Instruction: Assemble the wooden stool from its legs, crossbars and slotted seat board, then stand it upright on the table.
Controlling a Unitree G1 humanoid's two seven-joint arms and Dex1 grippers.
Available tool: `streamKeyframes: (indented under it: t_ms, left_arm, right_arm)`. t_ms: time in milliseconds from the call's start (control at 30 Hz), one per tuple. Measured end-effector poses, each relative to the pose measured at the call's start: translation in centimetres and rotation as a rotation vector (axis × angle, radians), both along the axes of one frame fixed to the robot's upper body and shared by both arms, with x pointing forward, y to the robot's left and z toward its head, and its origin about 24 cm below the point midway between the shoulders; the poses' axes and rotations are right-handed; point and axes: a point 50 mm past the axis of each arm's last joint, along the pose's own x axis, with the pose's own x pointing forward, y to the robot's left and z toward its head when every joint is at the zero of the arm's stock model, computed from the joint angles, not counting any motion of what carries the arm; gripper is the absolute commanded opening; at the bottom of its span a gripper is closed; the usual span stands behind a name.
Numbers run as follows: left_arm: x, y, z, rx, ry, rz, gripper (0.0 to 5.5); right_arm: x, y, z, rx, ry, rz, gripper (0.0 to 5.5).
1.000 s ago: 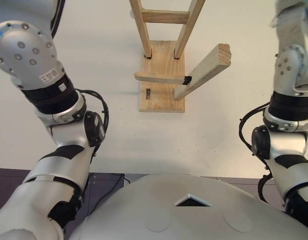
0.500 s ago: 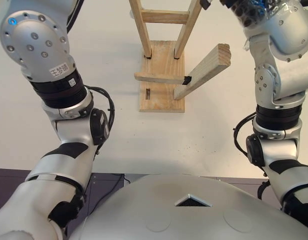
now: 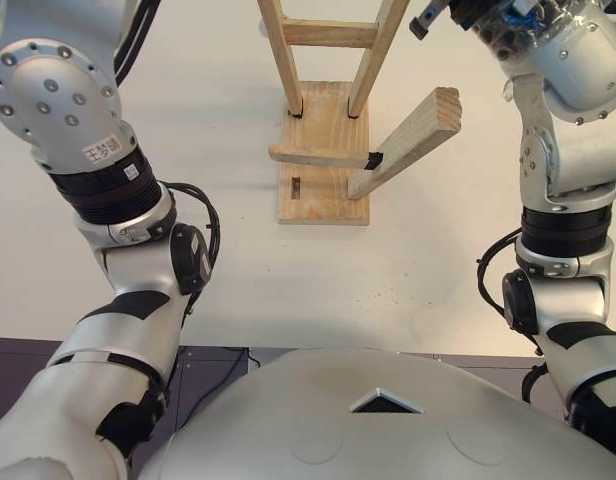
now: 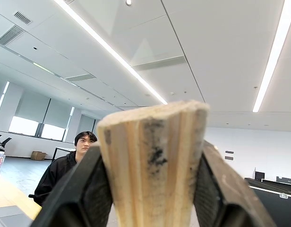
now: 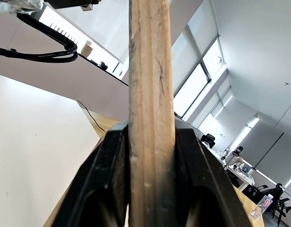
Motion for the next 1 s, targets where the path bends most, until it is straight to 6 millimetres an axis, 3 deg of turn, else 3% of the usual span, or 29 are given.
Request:
streamKeyframes:
  t_ms: [167,333,400,533,667,800,900,1000]
  left_arm:
    - [0.0,0.3,0.1,-0.032,-0.024,0.005,2.04]
    - [-0.1,2.1,0.6,-0.130,-0.035,0.036,2.03]
    - [-0.4,3.4,1.1,-0.157,-0.051,0.074,2.03]
    - [-1.3,6.9,1.6,-0.125,-0.086,0.180,2.03]
    - [-2.2,8.9,-0.3,-0.001,-0.042,0.243,2.03]
    - [-2.7,9.3,-3.3,0.151,0.035,0.277,2.03]
    - [-2.8,8.8,-4.6,0.225,0.058,0.276,2.03]
    - [-2.7,8.6,-5.0,0.259,0.054,0.282,2.03]
  right_arm:
    - [0.3,-0.1,-0.3,-0.034,-0.004,-0.007,1.80]
    - [0.4,-0.3,-0.6,-0.074,0.022,0.018,2.74]
    - [0.5,-0.9,-0.7,-0.112,0.051,0.021,3.01]
    - [0.7,-3.4,-1.8,-0.160,0.220,0.050,3.01]
    - [1.9,-7.7,-1.5,-0.007,0.451,0.045,3.01]
    - [1.8,-10.7,-0.6,0.311,0.782,0.293,3.01]
    - [-0.2,-11.1,-0.4,0.303,0.907,0.455,3.01]
    - [-2.4,-9.6,-1.7,0.155,0.972,0.546,3.19]
